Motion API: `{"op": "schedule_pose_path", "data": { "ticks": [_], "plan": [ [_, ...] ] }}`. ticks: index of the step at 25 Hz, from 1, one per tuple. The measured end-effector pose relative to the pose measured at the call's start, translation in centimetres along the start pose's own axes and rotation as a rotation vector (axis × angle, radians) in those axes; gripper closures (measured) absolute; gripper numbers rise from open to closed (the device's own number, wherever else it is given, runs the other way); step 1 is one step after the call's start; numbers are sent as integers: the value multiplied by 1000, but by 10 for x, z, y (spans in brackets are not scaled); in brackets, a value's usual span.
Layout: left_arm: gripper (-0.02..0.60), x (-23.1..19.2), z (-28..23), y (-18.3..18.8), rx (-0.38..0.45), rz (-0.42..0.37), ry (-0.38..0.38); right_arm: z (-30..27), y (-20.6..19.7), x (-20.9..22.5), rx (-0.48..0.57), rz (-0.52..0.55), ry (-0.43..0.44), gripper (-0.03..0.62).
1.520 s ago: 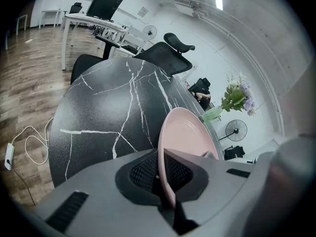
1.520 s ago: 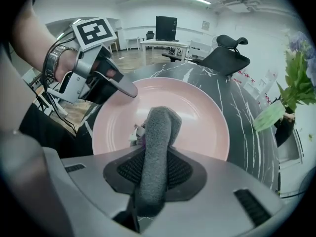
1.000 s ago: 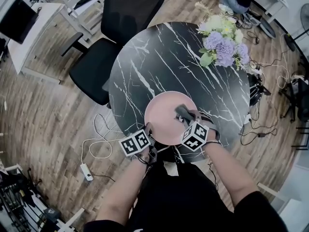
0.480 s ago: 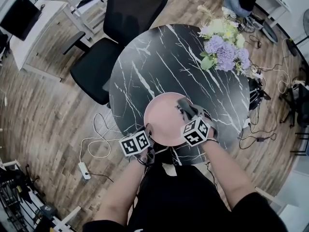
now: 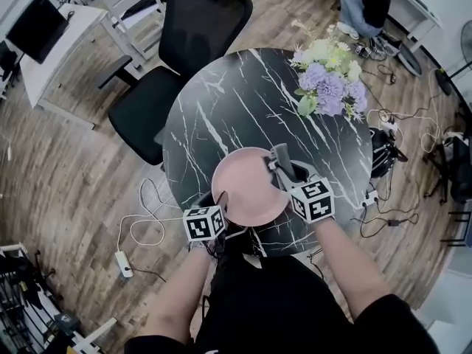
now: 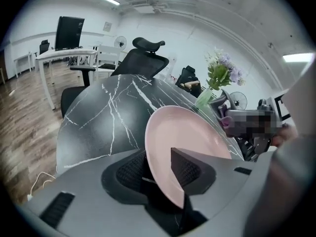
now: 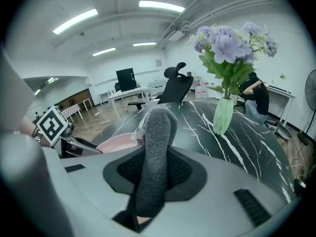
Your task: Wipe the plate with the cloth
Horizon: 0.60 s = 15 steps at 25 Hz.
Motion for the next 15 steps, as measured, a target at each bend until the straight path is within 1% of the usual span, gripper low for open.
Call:
{"op": "schedule_pose_path", "data": {
  "ticks": [6, 9, 12, 13, 15],
  "plan": [
    [414, 8, 25, 20, 151, -33, 62, 25, 21, -9, 89, 53, 97, 484],
    [414, 20, 40, 28, 210, -53, 66, 35, 30, -15, 129, 80, 141, 484],
    [416, 36, 56, 32, 252, -81, 58, 47, 37, -22, 165, 92, 179, 484],
    [420, 41, 62, 32, 266, -90, 57, 52, 38, -24, 177, 94, 192, 484],
    [471, 52, 77, 32, 299, -103, 61, 60, 41, -30, 200, 101, 221, 484]
  ]
}}
Point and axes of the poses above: the fingertips, and each gripper's own axes: z backward along the fingers, x to its right, y out of its top, the point moved 7 cm from there along z, backward along the fingers, and after that the axes turned 12 degrees about x, right-handed, at the moved point
